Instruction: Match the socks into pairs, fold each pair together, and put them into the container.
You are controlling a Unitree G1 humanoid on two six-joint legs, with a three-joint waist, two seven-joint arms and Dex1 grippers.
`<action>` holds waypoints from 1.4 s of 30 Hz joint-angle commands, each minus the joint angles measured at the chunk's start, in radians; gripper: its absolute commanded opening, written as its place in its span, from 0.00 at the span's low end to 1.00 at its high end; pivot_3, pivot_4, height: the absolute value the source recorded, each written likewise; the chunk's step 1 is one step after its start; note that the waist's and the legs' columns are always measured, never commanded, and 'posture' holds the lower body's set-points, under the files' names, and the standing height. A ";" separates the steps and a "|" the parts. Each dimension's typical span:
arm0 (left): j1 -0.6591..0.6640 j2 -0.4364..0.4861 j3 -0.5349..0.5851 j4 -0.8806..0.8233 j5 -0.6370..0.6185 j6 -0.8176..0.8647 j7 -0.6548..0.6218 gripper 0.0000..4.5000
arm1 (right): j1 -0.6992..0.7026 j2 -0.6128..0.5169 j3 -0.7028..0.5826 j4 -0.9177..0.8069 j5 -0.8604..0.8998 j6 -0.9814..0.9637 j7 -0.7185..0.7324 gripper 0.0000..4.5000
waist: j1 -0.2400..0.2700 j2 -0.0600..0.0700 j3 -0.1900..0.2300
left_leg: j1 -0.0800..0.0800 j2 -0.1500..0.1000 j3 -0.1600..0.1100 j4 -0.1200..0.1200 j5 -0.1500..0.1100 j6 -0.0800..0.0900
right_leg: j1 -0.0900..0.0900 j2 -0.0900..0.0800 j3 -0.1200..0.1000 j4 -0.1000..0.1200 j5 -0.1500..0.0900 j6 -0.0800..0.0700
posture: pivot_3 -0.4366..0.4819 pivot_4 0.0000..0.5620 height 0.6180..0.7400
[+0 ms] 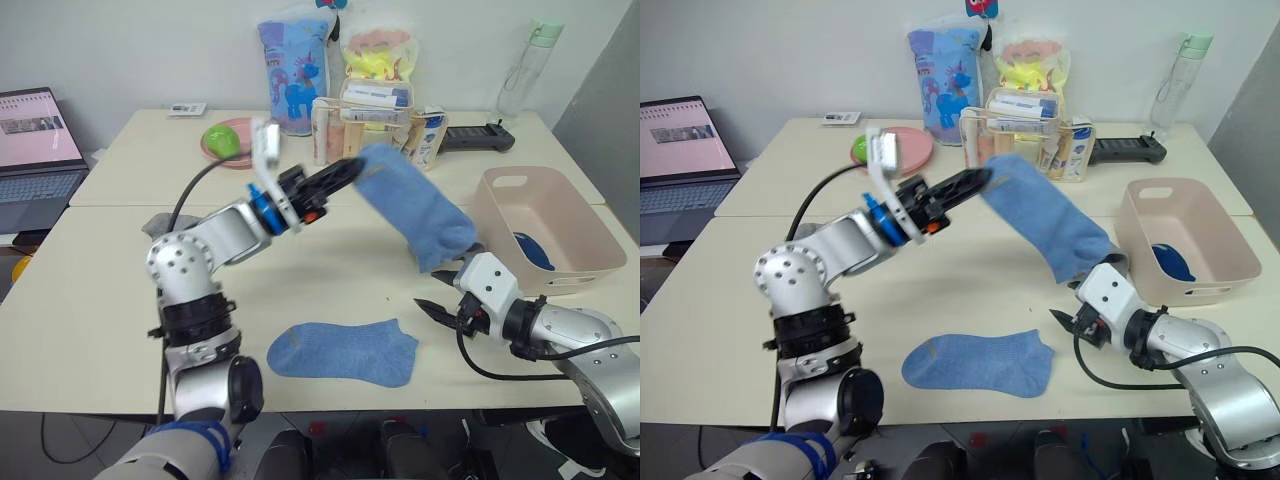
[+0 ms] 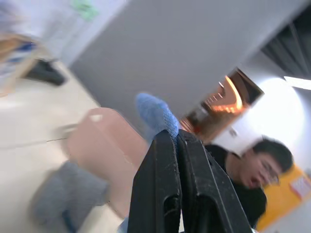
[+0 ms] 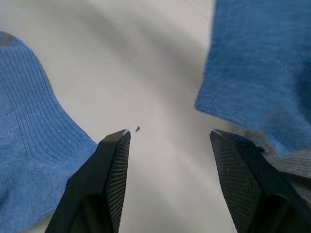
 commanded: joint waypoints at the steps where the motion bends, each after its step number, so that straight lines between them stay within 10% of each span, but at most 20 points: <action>1: 0.123 0.078 -0.063 0.013 0.105 -0.084 -0.063 0.01 | -0.022 0.001 0.008 -0.008 0.002 -0.033 -0.004 0.63 | 0.003 -0.001 0.000 | 0.000 0.000 -0.001 0.000 0.000 0.000 | 0.000 0.000 0.000 0.000 0.000 0.000 | 0.48 0.27 0.69; 11: 0.256 0.189 -0.153 0.029 0.259 -0.255 -0.186 0.01 | -0.101 0.055 0.112 0.027 -0.019 -0.055 -0.030 0.63 | 0.017 -0.001 0.000 | -0.002 -0.002 -0.002 0.000 0.000 -0.001 | 0.000 -0.002 0.000 -0.003 0.000 0.000 | 0.48 0.27 0.69; 16: 0.328 0.250 -0.215 -0.025 0.339 -0.284 -0.189 0.00 | -0.118 0.065 0.137 0.062 -0.006 -0.065 -0.006 0.90 | 0.008 -0.001 0.000 | -0.002 -0.001 -0.003 0.000 0.000 -0.001 | 0.000 -0.002 0.000 -0.002 0.000 0.000 | 0.48 0.27 0.69; 23: 0.416 0.365 -0.225 -0.115 0.390 -0.337 -0.285 0.49 | -0.108 0.073 0.150 0.081 -0.012 -0.102 -0.001 1.00 | 0.007 -0.001 0.000 | -0.002 -0.001 -0.004 0.000 0.000 0.000 | 0.000 -0.002 0.000 -0.002 0.000 0.000 | 0.48 0.27 0.69; 29: 0.390 0.630 -0.415 0.011 0.715 -0.929 -0.683 0.90 | -0.114 0.077 0.164 0.086 -0.021 -0.117 -0.003 1.00 | 0.007 -0.001 0.000 | -0.002 -0.001 -0.004 -0.002 0.000 -0.001 | 0.000 -0.002 -0.001 -0.003 0.000 0.000 | 0.48 0.27 0.69; 36: 0.225 0.610 -0.607 0.291 0.925 -1.475 -0.944 0.90 | -0.138 0.070 0.200 0.105 -0.027 -0.105 0.004 1.00 | 0.017 -0.001 0.000 | -0.002 -0.002 -0.001 -0.002 0.000 0.000 | 0.000 -0.003 -0.003 -0.004 0.000 0.000 | 0.48 0.27 0.69; 42: 0.047 0.556 -0.701 0.648 1.113 -1.792 -0.921 0.90 | -0.147 0.066 0.215 0.117 -0.039 -0.100 0.001 1.00 | 0.003 -0.001 0.001 | -0.002 -0.001 -0.001 -0.002 -0.002 0.004 | -0.001 -0.001 -0.004 -0.002 0.000 0.000 | 0.48 0.27 0.69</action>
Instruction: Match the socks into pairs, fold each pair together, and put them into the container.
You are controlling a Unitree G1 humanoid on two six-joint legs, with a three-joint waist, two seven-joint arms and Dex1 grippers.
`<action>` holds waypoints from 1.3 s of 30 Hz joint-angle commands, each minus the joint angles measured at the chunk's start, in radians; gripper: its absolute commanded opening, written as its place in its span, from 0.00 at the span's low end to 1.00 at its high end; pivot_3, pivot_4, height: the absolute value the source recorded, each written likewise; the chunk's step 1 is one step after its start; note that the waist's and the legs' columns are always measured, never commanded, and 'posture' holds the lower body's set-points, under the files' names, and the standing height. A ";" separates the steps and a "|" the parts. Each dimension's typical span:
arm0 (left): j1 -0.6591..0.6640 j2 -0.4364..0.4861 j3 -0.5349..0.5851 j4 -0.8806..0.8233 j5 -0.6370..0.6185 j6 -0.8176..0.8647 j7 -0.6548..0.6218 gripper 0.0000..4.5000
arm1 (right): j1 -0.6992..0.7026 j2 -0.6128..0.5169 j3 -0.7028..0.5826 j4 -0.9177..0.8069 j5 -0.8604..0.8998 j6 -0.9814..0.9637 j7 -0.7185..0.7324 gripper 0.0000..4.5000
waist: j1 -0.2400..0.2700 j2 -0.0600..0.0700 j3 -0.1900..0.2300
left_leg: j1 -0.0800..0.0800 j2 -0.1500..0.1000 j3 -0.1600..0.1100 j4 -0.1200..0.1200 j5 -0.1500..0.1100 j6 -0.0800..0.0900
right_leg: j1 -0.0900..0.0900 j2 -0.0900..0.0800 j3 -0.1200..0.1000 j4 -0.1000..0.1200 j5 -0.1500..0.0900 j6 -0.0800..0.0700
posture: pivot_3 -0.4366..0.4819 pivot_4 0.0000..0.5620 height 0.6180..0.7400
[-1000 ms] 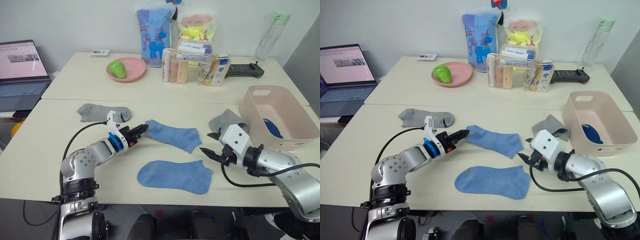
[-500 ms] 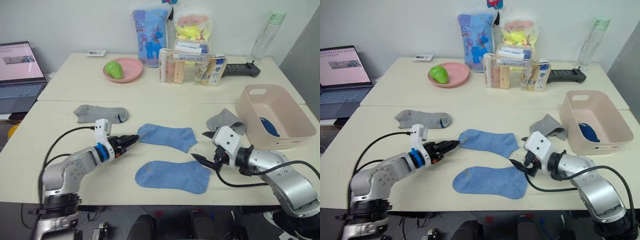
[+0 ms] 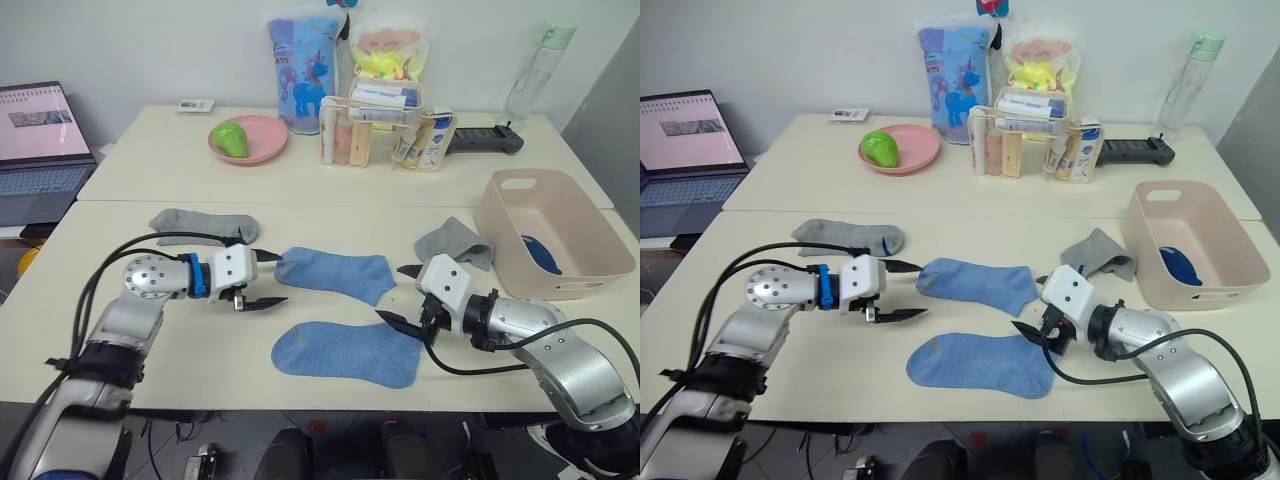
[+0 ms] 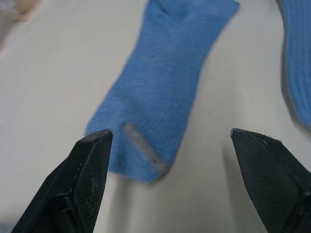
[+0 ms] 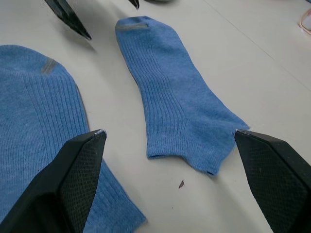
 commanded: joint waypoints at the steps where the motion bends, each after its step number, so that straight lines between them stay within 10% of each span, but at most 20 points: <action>1: -0.095 -0.020 -0.017 0.150 0.082 -0.146 0.044 0.86 | -0.014 -0.009 0.003 -0.016 -0.013 -0.004 0.003 1.00 | -0.002 0.000 0.000 | 0.000 0.000 0.000 0.000 0.000 0.000 | 0.000 0.000 0.000 0.000 0.000 0.000 | 0.48 0.27 0.69; 14: -0.257 -0.086 -0.097 0.435 0.220 -0.300 0.067 0.01 | -0.089 0.061 0.090 0.125 -0.074 -0.043 0.010 1.00 | -0.004 0.000 -0.001 | 0.001 -0.001 0.000 0.001 0.000 0.000 | 0.001 0.000 0.000 0.002 0.000 0.000 | 0.48 0.27 0.69; 23: -0.230 -0.090 -0.073 0.344 0.149 -0.192 -0.035 0.01 | -0.213 0.122 0.209 0.395 -0.190 -0.196 0.066 1.00 | -0.009 0.000 -0.001 | 0.001 -0.001 -0.001 0.002 0.002 -0.003 | 0.000 0.000 0.000 0.002 0.000 0.000 | 0.48 0.27 0.69; 39: -0.217 -0.057 -0.070 0.254 0.141 -0.163 -0.125 0.00 | -0.250 0.147 0.130 0.479 -0.147 -0.187 0.129 0.01 | -0.012 0.000 -0.001 | 0.001 0.000 -0.002 0.002 0.002 -0.003 | 0.000 0.000 -0.001 0.002 0.000 0.000 | 0.48 0.27 0.69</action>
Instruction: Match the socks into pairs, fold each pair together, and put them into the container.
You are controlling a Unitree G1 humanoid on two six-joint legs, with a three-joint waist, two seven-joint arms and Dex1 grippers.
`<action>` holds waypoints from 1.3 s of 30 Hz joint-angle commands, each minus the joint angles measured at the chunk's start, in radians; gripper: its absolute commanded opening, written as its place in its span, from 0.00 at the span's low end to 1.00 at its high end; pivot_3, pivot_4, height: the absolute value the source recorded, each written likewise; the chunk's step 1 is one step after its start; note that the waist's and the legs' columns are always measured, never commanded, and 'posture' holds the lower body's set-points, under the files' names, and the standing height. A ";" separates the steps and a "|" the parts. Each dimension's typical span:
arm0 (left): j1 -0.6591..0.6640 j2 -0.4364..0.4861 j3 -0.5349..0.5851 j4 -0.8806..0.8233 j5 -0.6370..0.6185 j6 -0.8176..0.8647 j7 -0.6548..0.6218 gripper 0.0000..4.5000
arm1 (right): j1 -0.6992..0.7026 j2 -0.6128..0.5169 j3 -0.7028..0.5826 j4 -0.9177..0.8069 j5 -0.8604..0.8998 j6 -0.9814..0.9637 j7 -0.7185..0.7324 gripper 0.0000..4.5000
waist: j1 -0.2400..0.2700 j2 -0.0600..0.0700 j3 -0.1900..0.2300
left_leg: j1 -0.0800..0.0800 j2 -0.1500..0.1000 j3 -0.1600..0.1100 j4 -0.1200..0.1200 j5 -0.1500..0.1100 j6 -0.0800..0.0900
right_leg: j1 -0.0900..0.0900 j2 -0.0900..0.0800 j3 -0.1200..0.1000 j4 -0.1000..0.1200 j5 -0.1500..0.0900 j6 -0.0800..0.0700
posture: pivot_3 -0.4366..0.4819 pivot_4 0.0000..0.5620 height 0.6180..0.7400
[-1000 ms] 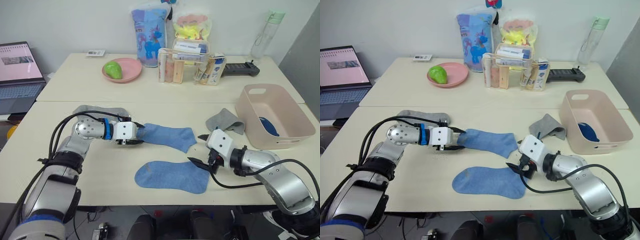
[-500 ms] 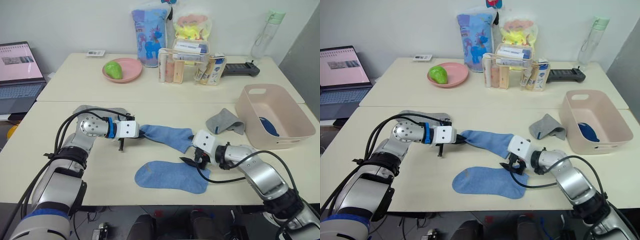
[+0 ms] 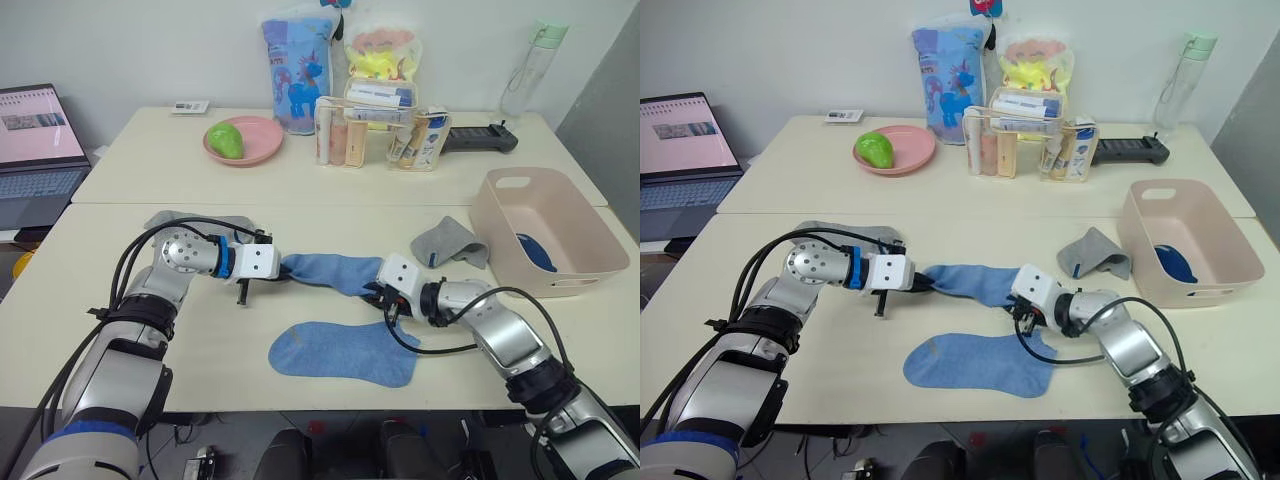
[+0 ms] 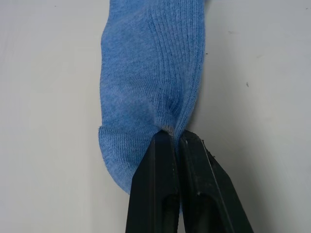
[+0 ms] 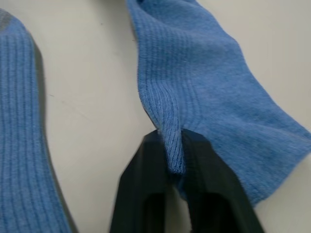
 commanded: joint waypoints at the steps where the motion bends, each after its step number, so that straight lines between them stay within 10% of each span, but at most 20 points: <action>1: 0.020 0.031 0.008 -0.080 -0.039 0.056 -0.069 0.00 | -0.007 -0.010 -0.054 -0.052 0.029 0.028 0.018 0.01 | -0.002 0.000 0.000 | 0.000 0.000 0.000 0.000 0.000 0.000 | 0.000 0.000 0.000 0.000 0.000 0.000 | 0.48 0.27 0.69; 17: 0.137 0.389 -0.078 -0.904 -0.631 1.307 -0.338 0.00 | -0.021 -0.058 -0.359 -0.510 0.574 0.897 0.025 0.01 | -0.018 0.002 0.001 | -0.001 0.000 -0.014 -0.001 -0.002 0.004 | 0.002 0.002 0.000 0.000 0.000 0.000 | 0.48 0.27 0.69; 25: 0.008 0.244 -0.252 -0.562 -0.488 1.240 -0.338 0.00 | -0.107 0.002 -0.278 -0.312 0.498 0.920 -0.136 0.01 | -0.010 0.002 0.002 | -0.001 -0.004 -0.013 0.000 -0.002 0.004 | 0.002 0.002 -0.003 0.000 0.000 0.000 | 0.48 0.27 0.69; 39: -0.299 -0.087 -0.174 0.158 -0.214 0.933 -0.270 0.00 | -0.238 -0.017 -0.145 -0.046 0.318 0.622 -0.140 0.01 | -0.017 0.002 0.002 | -0.003 -0.006 -0.013 0.000 0.000 0.000 | -0.004 0.000 0.000 0.001 0.000 0.000 | 0.48 0.27 0.69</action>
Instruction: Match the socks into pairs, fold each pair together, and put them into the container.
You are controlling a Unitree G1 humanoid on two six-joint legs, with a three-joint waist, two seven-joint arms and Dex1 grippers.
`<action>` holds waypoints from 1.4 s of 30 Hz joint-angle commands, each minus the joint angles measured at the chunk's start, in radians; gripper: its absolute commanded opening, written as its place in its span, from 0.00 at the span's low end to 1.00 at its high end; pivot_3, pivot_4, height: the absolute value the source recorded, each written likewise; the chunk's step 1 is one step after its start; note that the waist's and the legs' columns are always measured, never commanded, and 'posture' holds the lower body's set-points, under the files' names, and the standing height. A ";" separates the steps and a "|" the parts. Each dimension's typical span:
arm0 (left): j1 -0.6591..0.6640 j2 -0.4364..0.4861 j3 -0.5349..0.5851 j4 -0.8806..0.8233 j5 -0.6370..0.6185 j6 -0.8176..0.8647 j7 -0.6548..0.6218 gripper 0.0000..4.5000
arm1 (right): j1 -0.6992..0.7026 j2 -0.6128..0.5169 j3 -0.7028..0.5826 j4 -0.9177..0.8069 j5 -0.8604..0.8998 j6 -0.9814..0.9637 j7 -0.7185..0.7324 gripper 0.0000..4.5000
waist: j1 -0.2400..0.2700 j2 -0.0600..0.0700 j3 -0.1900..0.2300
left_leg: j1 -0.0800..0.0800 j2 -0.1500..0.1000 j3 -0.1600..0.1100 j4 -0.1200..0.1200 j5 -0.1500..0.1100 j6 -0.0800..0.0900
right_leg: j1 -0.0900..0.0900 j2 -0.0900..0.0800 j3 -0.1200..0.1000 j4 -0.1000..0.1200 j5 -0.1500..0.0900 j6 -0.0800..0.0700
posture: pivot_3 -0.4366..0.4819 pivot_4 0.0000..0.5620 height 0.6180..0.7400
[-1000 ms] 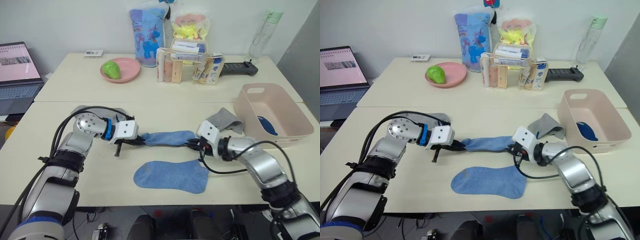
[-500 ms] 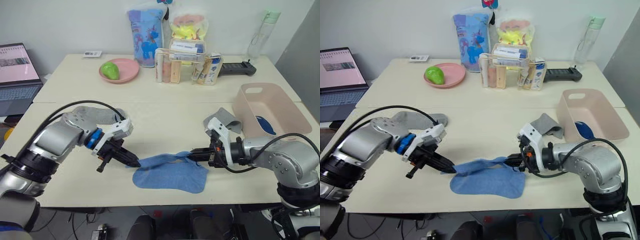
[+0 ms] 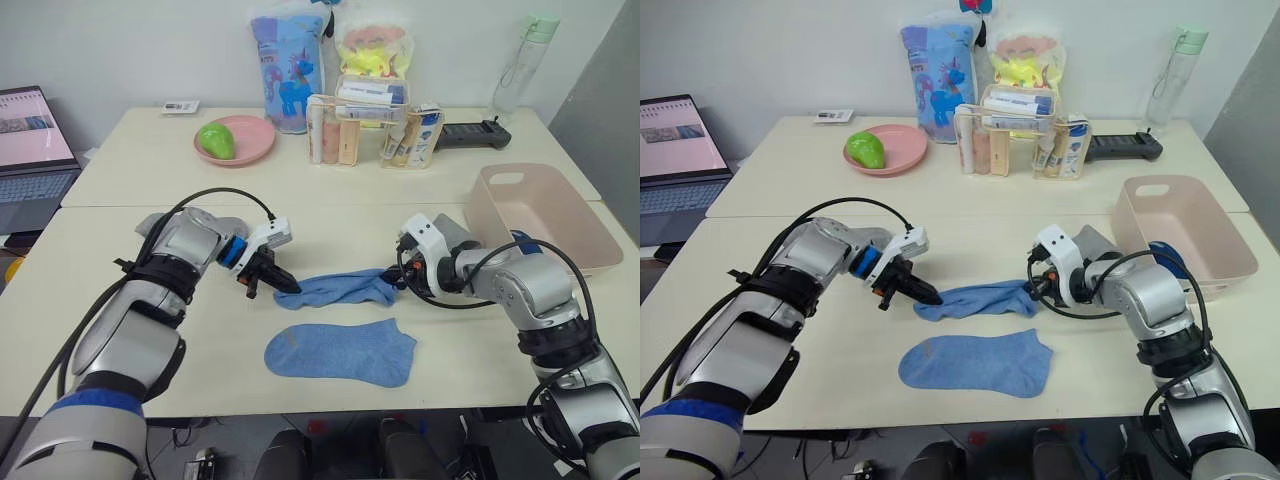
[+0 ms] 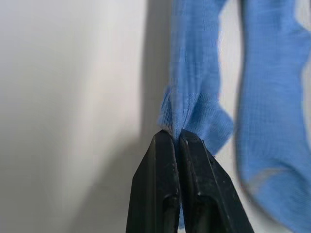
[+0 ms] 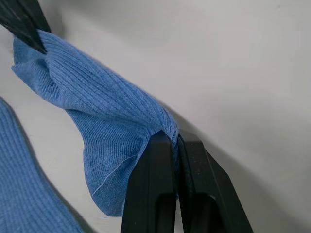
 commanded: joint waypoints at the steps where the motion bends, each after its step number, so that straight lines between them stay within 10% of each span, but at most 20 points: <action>1: -0.051 -0.019 0.063 0.068 0.034 -0.044 0.010 0.00 | -0.019 -0.008 0.003 -0.014 -0.018 -0.058 0.019 0.01 | 0.000 0.000 0.000 | 0.000 0.000 0.000 0.000 0.000 0.000 | 0.000 0.000 0.000 0.000 0.000 0.000 | 0.48 0.27 0.69; 4: -0.057 -0.032 0.105 0.091 0.046 -0.052 0.032 0.00 | -0.009 0.004 -0.010 -0.021 -0.023 -0.089 0.012 0.18 | -0.001 0.000 0.000 | 0.000 0.000 0.000 0.000 0.000 0.000 | 0.000 0.000 0.000 0.000 0.000 0.000 | 0.48 0.27 0.69; 14: -0.044 0.000 0.318 0.057 0.003 -0.047 0.156 0.63 | 0.042 -0.008 -0.113 -0.076 -0.075 -0.233 -0.053 0.95 | 0.000 0.000 0.000 | 0.000 0.000 -0.001 0.000 0.000 0.000 | 0.000 -0.001 0.000 0.001 0.000 0.000 | 0.48 0.27 0.69; 19: 0.039 0.033 0.471 -0.152 -0.104 0.118 0.224 0.98 | 0.143 0.012 -0.203 -0.201 -0.066 -0.204 -0.129 1.00 | 0.000 0.000 0.000 | -0.001 0.000 -0.002 0.000 0.000 0.000 | -0.001 -0.001 0.000 0.001 0.000 0.000 | 0.48 0.27 0.69; 27: 0.396 0.023 0.557 -0.607 -0.179 0.313 0.430 0.99 | 0.311 0.143 -0.250 -0.349 -0.040 -0.140 -0.256 1.00 | -0.002 0.001 -0.001 | 0.001 -0.001 -0.008 0.000 0.000 0.000 | -0.001 -0.001 0.005 0.003 0.000 0.000 | 0.48 0.27 0.69; 34: 0.481 -0.021 0.544 -0.667 -0.182 0.337 0.541 0.99 | 0.359 0.206 -0.191 -0.309 -0.082 -0.150 -0.336 1.00 | 0.010 0.001 -0.001 | 0.001 -0.007 -0.009 0.000 0.000 0.000 | 0.000 -0.005 0.003 0.003 0.000 0.000 | 0.48 0.27 0.69; 38: 0.475 -0.054 0.498 -0.641 -0.165 0.339 0.563 0.78 | 0.335 0.257 -0.178 -0.238 -0.104 -0.170 -0.368 1.00 | 0.009 0.001 -0.002 | 0.001 -0.007 -0.010 0.000 0.000 0.000 | 0.000 -0.005 0.002 0.003 0.000 0.000 | 0.48 0.27 0.69; 42: 0.481 -0.059 0.434 -0.632 -0.141 0.312 0.541 0.51 | 0.327 0.265 -0.173 -0.210 -0.129 -0.181 -0.382 0.78 | 0.009 0.002 -0.003 | 0.002 -0.008 -0.009 0.000 0.000 -0.001 | 0.000 -0.005 0.002 0.003 0.000 0.000 | 0.48 0.27 0.69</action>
